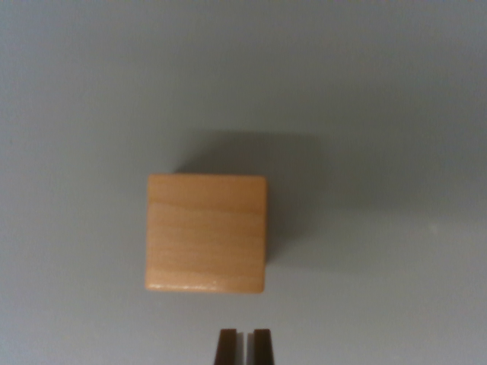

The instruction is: Push wooden cube

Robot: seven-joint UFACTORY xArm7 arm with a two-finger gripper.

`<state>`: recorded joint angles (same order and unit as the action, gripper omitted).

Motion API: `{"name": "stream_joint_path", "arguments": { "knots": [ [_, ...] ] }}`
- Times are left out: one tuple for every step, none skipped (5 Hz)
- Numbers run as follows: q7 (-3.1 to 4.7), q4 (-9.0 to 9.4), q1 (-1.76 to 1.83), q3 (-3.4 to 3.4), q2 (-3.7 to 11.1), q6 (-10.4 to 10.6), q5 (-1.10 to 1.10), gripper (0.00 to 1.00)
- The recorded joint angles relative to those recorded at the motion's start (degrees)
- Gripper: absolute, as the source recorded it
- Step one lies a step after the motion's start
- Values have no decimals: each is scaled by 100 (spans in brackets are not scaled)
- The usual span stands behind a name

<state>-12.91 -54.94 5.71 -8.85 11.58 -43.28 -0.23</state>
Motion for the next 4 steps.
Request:
{"name": "stream_joint_path", "arguments": {
  "knots": [
    [-46, 165, 24, -42, 55, 201, 4, 0],
    [-46, 165, 24, -42, 55, 201, 4, 0],
    [-87, 307, 45, -78, 103, 375, 8, 0],
    [-87, 307, 45, -78, 103, 375, 8, 0]
  ]
}}
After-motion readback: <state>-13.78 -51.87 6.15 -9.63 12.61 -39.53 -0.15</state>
